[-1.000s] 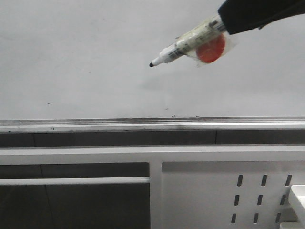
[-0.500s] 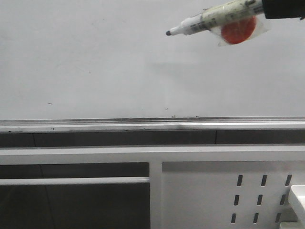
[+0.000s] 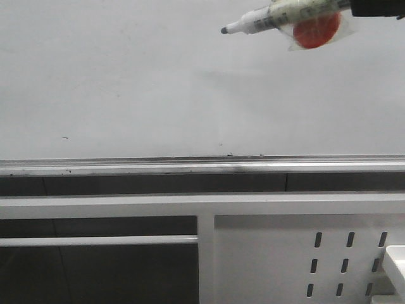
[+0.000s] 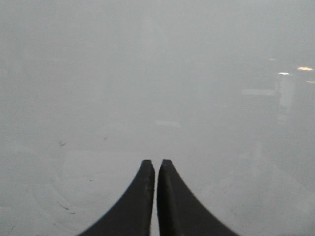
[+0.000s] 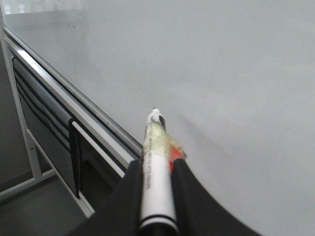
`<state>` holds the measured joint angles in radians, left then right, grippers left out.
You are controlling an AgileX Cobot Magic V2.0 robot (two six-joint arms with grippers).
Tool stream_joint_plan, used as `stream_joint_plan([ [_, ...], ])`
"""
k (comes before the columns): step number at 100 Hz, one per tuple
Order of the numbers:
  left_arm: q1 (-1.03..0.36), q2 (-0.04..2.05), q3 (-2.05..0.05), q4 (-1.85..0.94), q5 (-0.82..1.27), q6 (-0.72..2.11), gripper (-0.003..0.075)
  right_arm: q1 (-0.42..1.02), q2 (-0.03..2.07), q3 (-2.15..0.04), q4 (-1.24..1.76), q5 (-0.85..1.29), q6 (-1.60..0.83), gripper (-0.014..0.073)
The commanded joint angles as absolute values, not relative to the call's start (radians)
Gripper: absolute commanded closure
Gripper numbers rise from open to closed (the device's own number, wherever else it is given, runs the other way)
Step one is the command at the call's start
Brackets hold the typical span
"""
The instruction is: Write number 1 on whiteboard
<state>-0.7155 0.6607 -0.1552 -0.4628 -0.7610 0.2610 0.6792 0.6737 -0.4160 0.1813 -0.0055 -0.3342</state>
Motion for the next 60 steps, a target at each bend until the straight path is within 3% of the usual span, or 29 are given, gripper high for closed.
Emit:
stream_joint_plan([
  [1,-0.715,0.66,-0.181,-0.46,-0.835,0.253,0.074,0.674,0.7,-0.454,0.187,-0.119,-0.335,0.0663],
  [39,-0.715,0.66,-0.181,-0.46,-0.849,0.253,0.074,0.673,0.808,-0.574,0.165,-0.127,-0.348,0.0663],
  [60,-0.715,0.66,-0.181,-0.463,-0.864,0.253,0.074,0.591,0.808,-0.594,0.165,-0.115,-0.354,0.0663],
])
